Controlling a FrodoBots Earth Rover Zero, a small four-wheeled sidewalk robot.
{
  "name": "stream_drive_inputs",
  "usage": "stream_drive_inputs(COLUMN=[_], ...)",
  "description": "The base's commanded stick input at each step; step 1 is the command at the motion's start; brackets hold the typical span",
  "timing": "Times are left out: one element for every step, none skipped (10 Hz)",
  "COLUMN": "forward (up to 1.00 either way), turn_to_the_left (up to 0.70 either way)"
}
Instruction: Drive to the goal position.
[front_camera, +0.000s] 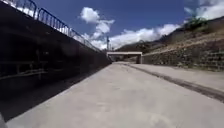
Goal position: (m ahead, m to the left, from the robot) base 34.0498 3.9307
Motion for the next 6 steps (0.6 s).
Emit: stream_drive_inputs(forward=[1.00, 1.00, 1.00, 1.00, 1.00, 1.00], turn_to_the_left=[-0.01, -0.01, -0.01, -0.01, -0.01, -0.01])
